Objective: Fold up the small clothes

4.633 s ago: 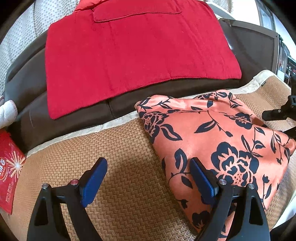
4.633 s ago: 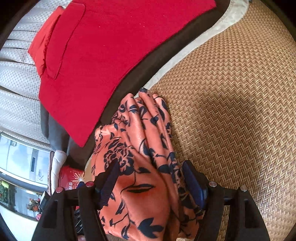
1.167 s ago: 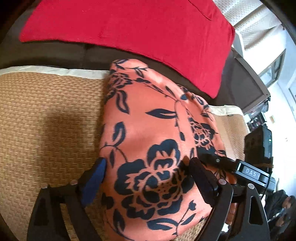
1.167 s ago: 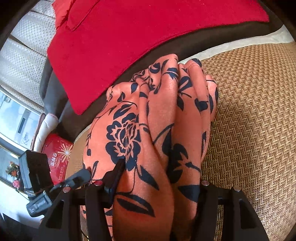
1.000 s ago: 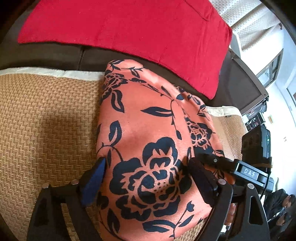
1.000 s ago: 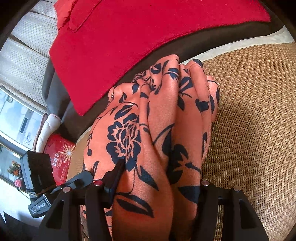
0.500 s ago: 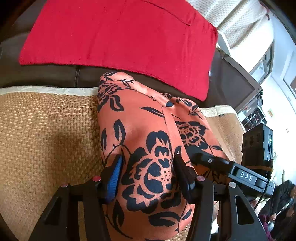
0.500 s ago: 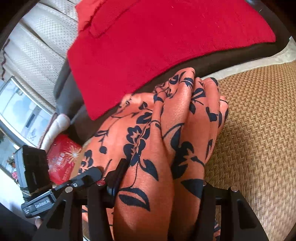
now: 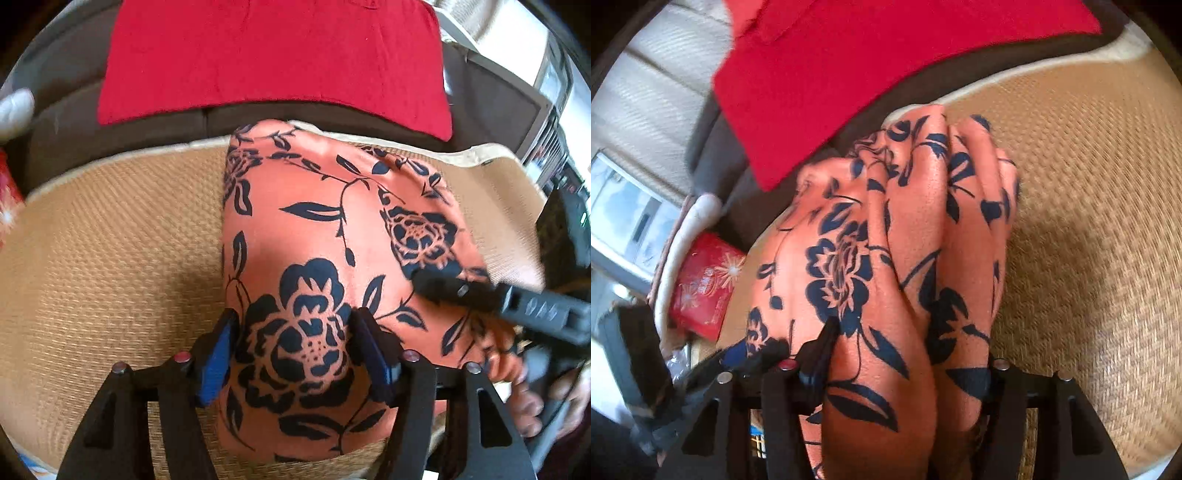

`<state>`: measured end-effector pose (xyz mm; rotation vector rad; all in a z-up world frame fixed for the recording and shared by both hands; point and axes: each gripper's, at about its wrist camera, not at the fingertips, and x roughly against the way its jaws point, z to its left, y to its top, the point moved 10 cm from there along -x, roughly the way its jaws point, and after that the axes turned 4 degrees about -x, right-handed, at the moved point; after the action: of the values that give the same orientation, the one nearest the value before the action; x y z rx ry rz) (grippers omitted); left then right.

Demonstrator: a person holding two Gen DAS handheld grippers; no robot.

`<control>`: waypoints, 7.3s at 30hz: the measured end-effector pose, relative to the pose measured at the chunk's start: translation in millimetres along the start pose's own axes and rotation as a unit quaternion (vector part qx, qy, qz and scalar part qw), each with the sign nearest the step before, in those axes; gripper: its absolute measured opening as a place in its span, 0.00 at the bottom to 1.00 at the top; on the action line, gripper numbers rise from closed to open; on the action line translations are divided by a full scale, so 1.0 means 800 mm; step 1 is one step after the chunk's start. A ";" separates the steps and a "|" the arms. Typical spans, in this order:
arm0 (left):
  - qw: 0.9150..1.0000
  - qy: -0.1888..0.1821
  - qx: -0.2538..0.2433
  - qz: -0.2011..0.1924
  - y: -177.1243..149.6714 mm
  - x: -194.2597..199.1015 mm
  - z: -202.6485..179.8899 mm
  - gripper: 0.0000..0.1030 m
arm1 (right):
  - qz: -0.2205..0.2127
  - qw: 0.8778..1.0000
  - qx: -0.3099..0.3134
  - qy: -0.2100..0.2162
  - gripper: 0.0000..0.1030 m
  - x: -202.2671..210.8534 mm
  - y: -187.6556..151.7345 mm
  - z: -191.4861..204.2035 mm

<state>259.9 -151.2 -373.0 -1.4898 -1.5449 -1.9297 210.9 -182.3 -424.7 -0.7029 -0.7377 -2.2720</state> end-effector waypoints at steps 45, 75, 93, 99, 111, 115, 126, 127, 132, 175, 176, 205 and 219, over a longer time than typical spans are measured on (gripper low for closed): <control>0.996 0.088 0.001 0.003 0.002 -0.001 0.041 0.78 | -0.015 0.996 0.088 0.020 0.52 -0.053 0.144 0.119; 0.957 0.250 0.000 -0.145 0.025 0.249 0.008 0.84 | -0.069 0.989 0.110 -0.073 0.67 0.133 0.033 0.096; 0.918 0.268 0.012 -0.291 0.025 0.456 -0.053 1.00 | -0.205 0.955 0.191 -0.099 0.73 0.364 -0.044 0.177; 0.916 0.257 0.005 -0.309 0.017 0.485 -0.071 1.00 | -0.242 0.943 0.205 -0.103 0.73 0.407 -0.061 0.198; 0.910 0.245 0.027 -0.334 0.007 0.524 -0.072 1.00 | -0.303 0.923 0.215 -0.099 0.73 0.452 -0.073 0.229; 0.912 0.244 0.034 -0.329 0.005 0.522 -0.067 1.00 | -0.300 0.923 0.218 -0.103 0.75 0.446 -0.076 0.235; 0.916 0.249 0.025 -0.314 0.005 0.503 -0.057 1.00 | -0.277 0.930 0.208 -0.121 0.75 0.410 -0.079 0.230; 0.916 0.248 0.024 -0.313 0.006 0.502 -0.056 1.00 | -0.283 0.928 0.210 -0.123 0.75 0.412 -0.079 0.231; 0.918 0.244 0.022 -0.311 0.005 0.497 -0.056 1.00 | -0.291 0.925 0.208 -0.130 0.75 0.416 -0.077 0.231; 0.915 0.247 0.030 -0.318 0.007 0.509 -0.047 1.00 | -0.289 0.921 0.222 -0.140 0.75 0.415 -0.083 0.245; 0.915 0.246 0.030 -0.319 0.007 0.510 -0.047 1.00 | -0.289 0.921 0.222 -0.140 0.75 0.415 -0.082 0.245; 0.914 0.245 0.034 -0.322 0.006 0.513 -0.041 1.00 | -0.287 0.917 0.237 -0.145 0.75 0.417 -0.084 0.253; 0.912 0.233 0.037 -0.334 0.001 0.522 -0.031 1.00 | -0.288 0.912 0.243 -0.161 0.75 0.418 -0.087 0.261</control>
<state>62.0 -15.5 -30.7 -0.3995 -1.9966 -2.2933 2.7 -136.0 -85.7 -0.6796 -1.7964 -2.3245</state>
